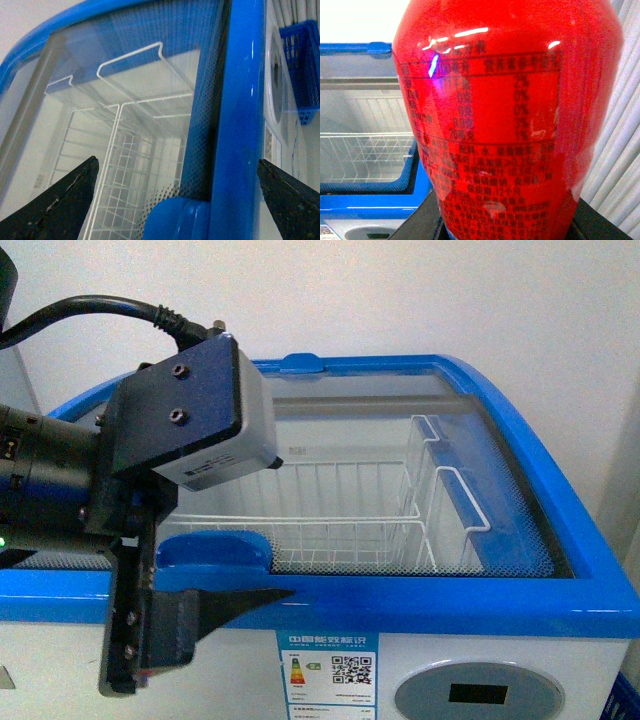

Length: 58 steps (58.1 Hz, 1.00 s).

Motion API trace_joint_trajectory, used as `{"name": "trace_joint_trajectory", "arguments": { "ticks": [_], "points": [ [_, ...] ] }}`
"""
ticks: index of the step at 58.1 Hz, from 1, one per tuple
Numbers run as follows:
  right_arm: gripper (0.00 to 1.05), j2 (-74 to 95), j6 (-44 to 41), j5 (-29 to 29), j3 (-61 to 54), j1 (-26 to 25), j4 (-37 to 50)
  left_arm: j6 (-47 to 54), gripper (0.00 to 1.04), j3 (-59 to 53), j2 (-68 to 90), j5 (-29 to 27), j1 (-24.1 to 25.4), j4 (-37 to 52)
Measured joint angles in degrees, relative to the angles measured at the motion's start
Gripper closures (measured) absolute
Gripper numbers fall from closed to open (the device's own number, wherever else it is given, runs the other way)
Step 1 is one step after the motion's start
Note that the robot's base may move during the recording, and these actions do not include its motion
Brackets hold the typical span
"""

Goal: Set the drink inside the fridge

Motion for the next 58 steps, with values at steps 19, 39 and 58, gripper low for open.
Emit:
{"name": "trace_joint_trajectory", "arguments": {
  "ticks": [19, 39, 58],
  "points": [
    [0.68, 0.00, 0.00, 0.00, 0.00, 0.00, 0.00, 11.98, 0.08, 10.75, 5.07, -0.68, 7.06, -14.23],
    [0.68, 0.00, 0.00, 0.02, 0.00, 0.00, 0.00, 11.37, 0.08, 16.72, 12.17, 3.63, 7.26, -11.06],
    [0.68, -0.02, 0.00, 0.00, 0.00, 0.00, 0.02, 9.33, 0.08, 33.18, 26.38, -18.56, 7.61, 21.92]
  ]
}}
